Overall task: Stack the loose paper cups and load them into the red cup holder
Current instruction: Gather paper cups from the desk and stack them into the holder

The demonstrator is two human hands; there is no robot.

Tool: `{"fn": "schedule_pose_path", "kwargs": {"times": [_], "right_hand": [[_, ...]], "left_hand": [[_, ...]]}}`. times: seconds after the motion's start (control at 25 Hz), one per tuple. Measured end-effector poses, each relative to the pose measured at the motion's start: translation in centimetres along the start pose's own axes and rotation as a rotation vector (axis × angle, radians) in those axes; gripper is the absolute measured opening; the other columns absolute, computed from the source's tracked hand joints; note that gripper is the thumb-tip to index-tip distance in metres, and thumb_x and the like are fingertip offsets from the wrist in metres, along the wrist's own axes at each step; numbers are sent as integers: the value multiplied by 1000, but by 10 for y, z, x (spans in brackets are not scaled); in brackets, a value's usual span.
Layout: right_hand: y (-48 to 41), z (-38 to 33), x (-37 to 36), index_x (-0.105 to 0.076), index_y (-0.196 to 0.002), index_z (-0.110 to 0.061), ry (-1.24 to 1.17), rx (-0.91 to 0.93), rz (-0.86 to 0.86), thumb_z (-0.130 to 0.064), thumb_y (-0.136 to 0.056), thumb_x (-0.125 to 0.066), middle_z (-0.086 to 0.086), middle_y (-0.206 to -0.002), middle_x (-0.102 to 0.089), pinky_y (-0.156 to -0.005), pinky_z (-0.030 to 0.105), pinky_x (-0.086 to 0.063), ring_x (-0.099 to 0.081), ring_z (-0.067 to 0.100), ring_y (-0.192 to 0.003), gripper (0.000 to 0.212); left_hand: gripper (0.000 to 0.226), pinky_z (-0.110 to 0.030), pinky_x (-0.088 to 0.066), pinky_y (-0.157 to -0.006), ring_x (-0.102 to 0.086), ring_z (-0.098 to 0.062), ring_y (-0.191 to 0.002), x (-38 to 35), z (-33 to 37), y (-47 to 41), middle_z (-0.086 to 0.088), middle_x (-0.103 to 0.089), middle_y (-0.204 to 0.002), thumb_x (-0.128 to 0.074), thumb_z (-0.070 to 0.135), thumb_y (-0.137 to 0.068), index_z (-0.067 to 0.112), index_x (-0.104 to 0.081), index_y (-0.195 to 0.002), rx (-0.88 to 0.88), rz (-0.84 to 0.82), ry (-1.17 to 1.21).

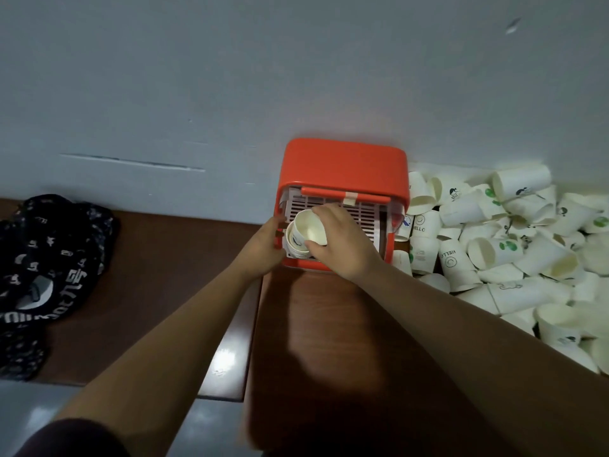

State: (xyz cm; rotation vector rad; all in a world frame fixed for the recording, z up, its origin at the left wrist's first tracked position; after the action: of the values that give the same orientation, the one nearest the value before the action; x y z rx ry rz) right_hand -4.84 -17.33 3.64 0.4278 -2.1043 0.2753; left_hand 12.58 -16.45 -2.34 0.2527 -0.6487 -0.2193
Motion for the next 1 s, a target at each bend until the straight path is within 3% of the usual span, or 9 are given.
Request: {"fn": "schedule_pose_path", "kwargs": {"times": [0.08,0.24,0.32,0.4,0.56,0.64,0.76,0.88,1.0], "right_hand": [[-5,1,-14,-44,-141,-7,15,-12,-81,-31,-86,-69,9,-142,-47,-109,37,-37,-44,26,-130,66],[-7,16,-34,-30,-151,-10,-17,-177,-198,-29,-90,-66,7,-152,-38,-112,34,-30,-37,24,-138,73],[-4,19,-38,-34,-150,-12,-63,-211,-192,-28,-87,-70,6,-151,-41,-113,36,-33,-40,23,-136,74],[-2,20,-40,-40,-145,-17,-159,-230,-154,-30,-82,-75,3,-142,-51,-106,41,-41,-48,23,-128,73],[14,23,-26,-40,-143,-17,-179,-240,-144,-36,-86,-69,6,-142,-48,-104,33,-39,-46,22,-129,67],[39,34,-9,-39,-144,-14,-133,-236,-144,-35,-92,-62,7,-146,-42,-104,31,-36,-42,21,-132,61],[101,66,18,-44,-141,-11,-79,-235,-99,-33,-92,-62,7,-139,-46,-102,29,-37,-46,20,-128,56],[164,124,48,-52,-131,-10,-18,-365,-31,-28,-86,-67,8,-128,-50,-96,34,-44,-52,24,-116,51],[206,179,85,-55,-126,-11,49,-511,17,-28,-82,-70,10,-124,-50,-94,38,-44,-52,28,-115,49]], "left_hand": [[64,-38,-50,-101,-62,-14,-114,3,-4,4,3,-63,-126,-58,49,-72,22,-53,-130,31,33,134],[40,-31,-48,-104,-59,-10,-120,0,1,9,7,-62,-128,-65,30,-93,27,-56,-132,15,20,209],[46,-29,-47,-103,-57,-12,-122,-1,5,11,9,-60,-130,-68,17,-92,27,-54,-134,-26,16,203],[48,-30,-48,-102,-59,-12,-120,-1,5,13,9,-61,-130,-69,17,-91,28,-53,-135,-26,42,183],[47,-11,-42,-82,-55,-8,-111,1,12,27,8,-53,-128,-66,22,-93,17,-49,-137,36,143,98],[47,-18,-43,-83,-52,-9,-105,1,12,40,7,-47,-123,-65,28,-93,15,-49,-135,76,212,17],[37,-29,-50,-86,-56,-9,-95,-18,12,61,-1,-54,-118,-64,35,-91,17,-54,-122,99,233,-39],[18,-32,-52,-80,-58,-7,-84,-63,36,73,-4,-59,-107,-63,23,-91,16,-59,-107,52,141,-90],[17,-21,-43,-71,-55,-10,-83,-116,78,69,-4,-59,-108,-63,21,-91,13,-60,-106,-16,60,-137]]}}
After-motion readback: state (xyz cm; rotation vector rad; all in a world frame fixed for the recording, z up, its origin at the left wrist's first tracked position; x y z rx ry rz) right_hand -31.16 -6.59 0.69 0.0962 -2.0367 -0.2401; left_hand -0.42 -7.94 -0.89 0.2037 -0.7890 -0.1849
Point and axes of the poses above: each hand's wrist, its own y-axis away from the middle knuckle, its own x-axis out of the back of the hand, z = x × y, the point moved 4 cm from there along -y, towards the middle knuckle
